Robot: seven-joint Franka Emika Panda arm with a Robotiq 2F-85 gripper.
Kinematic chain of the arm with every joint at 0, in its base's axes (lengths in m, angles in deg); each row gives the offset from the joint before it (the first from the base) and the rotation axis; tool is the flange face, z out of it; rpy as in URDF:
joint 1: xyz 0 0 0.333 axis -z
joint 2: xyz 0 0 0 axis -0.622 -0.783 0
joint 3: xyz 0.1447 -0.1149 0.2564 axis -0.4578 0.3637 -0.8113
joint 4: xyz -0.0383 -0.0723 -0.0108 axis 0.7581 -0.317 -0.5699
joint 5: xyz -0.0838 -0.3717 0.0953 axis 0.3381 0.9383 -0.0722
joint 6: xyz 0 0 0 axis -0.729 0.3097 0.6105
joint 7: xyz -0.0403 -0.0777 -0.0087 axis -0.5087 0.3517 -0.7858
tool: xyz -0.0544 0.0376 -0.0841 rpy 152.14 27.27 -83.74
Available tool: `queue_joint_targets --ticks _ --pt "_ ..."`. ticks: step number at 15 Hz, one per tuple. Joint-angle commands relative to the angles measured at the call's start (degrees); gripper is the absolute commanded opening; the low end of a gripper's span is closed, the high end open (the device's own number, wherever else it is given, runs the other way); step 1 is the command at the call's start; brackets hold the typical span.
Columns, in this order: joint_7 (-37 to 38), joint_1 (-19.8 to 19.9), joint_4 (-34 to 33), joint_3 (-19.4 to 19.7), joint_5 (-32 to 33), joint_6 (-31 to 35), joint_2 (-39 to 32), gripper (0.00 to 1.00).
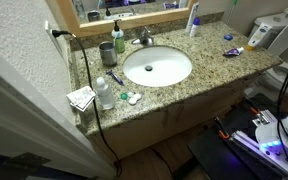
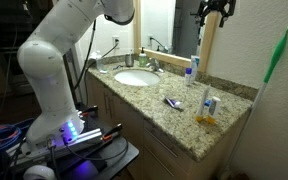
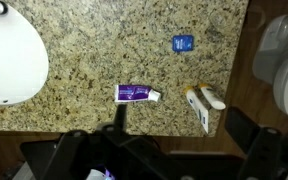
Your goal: Move the silver cup to the left side of the counter, move the small blue object and then the toothpaste to the left side of the counter as well
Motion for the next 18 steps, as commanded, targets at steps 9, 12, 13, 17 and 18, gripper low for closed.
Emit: queue_joint_targets --ticks 9,12,13,17,18 --pt "-23.33 -1.23 4.30 2.11 7.10 -3.06 5.27 1.00" --pt "-35.04 -1.95 6.61 2.51 10.54 -3.90 7.47 1.00" --pt "-38.92 -2.14 7.66 2.59 11.85 -3.77 8.02 1.00" --pt "-53.12 -4.56 13.99 2.55 16.59 -1.33 10.65 1.00" --pt "-56.84 -5.51 15.88 2.90 18.57 -0.70 11.52 1.00"
